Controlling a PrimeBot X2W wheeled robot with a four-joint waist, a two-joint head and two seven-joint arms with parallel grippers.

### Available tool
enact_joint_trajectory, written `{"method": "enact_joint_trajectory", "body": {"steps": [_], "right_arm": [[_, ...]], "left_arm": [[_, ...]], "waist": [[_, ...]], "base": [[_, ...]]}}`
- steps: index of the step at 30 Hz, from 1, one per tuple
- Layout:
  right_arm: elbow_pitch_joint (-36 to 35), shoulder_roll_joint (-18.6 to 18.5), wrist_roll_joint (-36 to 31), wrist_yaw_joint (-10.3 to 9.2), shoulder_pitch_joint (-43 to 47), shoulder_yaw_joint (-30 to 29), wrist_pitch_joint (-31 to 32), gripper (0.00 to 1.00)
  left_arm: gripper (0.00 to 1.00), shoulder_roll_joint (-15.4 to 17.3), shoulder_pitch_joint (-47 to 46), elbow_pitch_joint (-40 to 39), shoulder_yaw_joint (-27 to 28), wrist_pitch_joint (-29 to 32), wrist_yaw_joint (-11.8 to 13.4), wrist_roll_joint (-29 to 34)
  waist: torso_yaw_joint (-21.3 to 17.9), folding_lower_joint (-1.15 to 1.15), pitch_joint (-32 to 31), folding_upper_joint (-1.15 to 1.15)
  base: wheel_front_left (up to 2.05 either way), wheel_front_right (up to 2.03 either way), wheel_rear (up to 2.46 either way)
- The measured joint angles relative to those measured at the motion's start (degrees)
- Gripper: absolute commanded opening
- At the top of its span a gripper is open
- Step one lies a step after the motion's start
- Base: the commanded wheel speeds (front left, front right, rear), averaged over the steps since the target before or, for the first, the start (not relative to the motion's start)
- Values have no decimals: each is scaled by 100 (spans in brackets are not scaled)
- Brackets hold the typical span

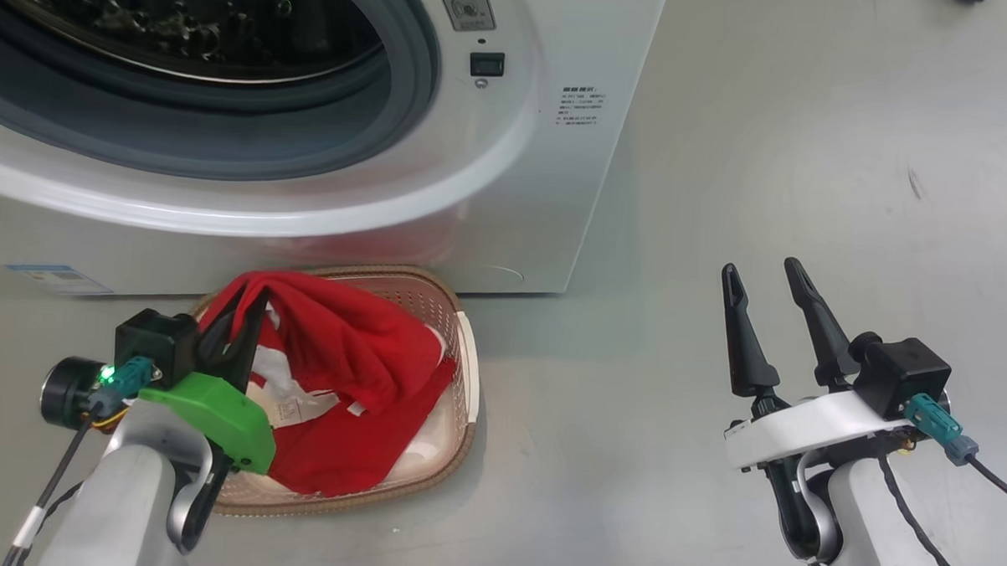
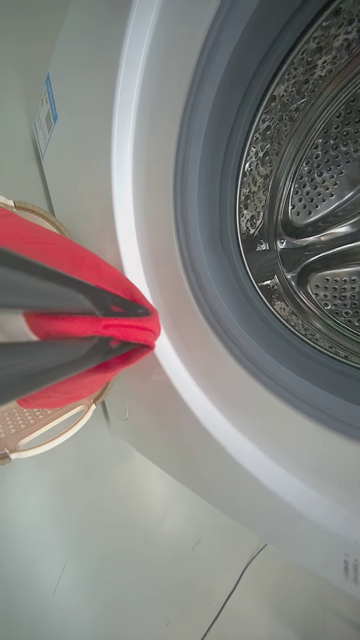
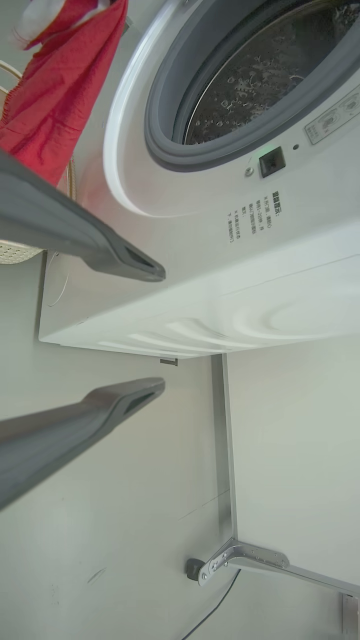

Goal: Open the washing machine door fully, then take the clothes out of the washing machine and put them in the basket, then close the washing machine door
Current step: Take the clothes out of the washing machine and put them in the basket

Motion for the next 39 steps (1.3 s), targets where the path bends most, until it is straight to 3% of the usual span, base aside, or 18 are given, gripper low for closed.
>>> {"method": "enact_joint_trajectory", "body": {"steps": [21, 31, 39], "right_arm": [[-58, 20, -3, 0, -316, -4, 0, 100], [-113, 16, -55, 0, -444, -93, 0, 100], [-119, -7, -107, 0, -457, -153, 0, 100]], "left_arm": [[0, 36, -441, 818, -445, 232, 0, 8], [0, 143, -680, 1751, -87, 326, 107, -60], [0, 0, -836, 2423, 30, 388, 204, -285]], "waist": [[-478, 0, 719, 0], [-591, 0, 1012, 0], [-577, 0, 1121, 0]], "base": [[0, 0, 0], [0, 0, 0], [0, 0, 0]]}}
